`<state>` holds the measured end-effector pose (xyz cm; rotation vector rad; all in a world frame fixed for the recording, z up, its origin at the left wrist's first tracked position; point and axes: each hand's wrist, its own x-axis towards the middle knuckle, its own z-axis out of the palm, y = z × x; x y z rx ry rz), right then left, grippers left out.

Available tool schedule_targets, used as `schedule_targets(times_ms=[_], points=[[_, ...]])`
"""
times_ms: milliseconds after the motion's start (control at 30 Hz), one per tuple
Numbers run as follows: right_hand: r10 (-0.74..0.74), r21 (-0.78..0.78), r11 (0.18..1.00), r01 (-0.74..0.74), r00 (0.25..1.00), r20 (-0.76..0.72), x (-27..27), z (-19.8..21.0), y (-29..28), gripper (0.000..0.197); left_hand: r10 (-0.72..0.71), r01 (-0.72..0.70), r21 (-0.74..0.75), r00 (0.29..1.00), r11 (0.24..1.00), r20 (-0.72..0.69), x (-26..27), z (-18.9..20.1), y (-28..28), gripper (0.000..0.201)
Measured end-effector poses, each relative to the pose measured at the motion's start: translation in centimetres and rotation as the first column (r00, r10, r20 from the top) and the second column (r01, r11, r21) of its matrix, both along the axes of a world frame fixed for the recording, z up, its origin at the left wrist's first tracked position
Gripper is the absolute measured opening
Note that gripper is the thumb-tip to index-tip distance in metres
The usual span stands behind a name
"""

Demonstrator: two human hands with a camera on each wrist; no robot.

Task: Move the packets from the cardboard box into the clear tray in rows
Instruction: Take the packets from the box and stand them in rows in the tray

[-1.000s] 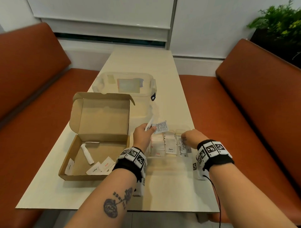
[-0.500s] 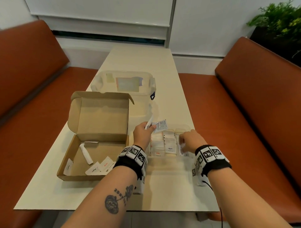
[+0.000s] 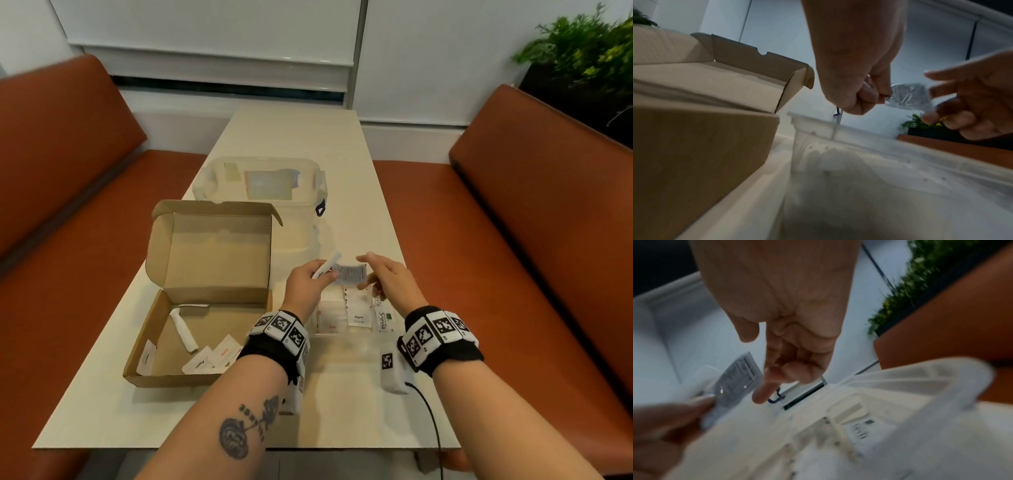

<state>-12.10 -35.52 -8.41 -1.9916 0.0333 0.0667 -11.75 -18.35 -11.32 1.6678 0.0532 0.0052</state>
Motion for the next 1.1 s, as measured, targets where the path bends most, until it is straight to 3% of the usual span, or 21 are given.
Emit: schedule_targets(times_ms=[167, 300, 467, 633, 767, 833, 967, 1100], points=[[0.000, 0.370, 0.928, 0.037, 0.995, -0.098, -0.5, 0.2, 1.0, 0.018, 0.028, -0.027, -0.073, 1.000, 0.997, 0.011, 0.3, 0.2, 0.1, 0.006], [-0.055, 0.502, 0.858, 0.108, 0.991, -0.119, -1.0, -0.3, 1.0, 0.006, 0.064, -0.063, -0.044, 0.998, 0.997, 0.010, 0.4, 0.4, 0.1, 0.010], [-0.134, 0.285, 0.951, 0.123, 0.991, 0.020, -1.2, -0.3, 1.1, 0.015, 0.052, -0.070, -0.111, 0.986, 0.991, -0.160, 0.3, 0.9, -0.7, 0.028], [-0.146, 0.246, 0.960, 0.130, 0.988, 0.051, -1.3, -0.4, 1.1, 0.016, 0.013, -0.013, -0.006, 0.998, 1.000, -0.055, 0.4, 0.6, -0.9, 0.009], [-0.043, 0.089, 0.995, 0.041, 0.999, 0.021, -0.9, 0.0, 0.7, 0.014, -0.041, 0.042, 0.028, 0.999, 0.999, -0.022, 0.5, 0.6, -1.0, 0.012], [-0.063, 0.006, 0.998, 0.063, 0.998, 0.032, -0.3, 0.1, 0.1, 0.010, -0.006, 0.006, 0.020, 1.000, 1.000, -0.027, 0.7, 0.6, -1.2, 0.016], [-0.296, -0.185, 0.937, 0.298, 0.954, 0.039, 0.9, -0.6, -1.8, 0.015, 0.077, -0.084, -0.066, 0.992, 0.994, -0.105, 0.9, 0.6, -0.8, 0.029], [-0.232, -0.509, 0.834, 0.214, 0.972, 0.029, 1.4, -2.2, -1.8, 0.006, 0.092, -0.116, -0.156, 0.984, 0.981, -0.153, 1.0, 0.5, -0.4, 0.030]])
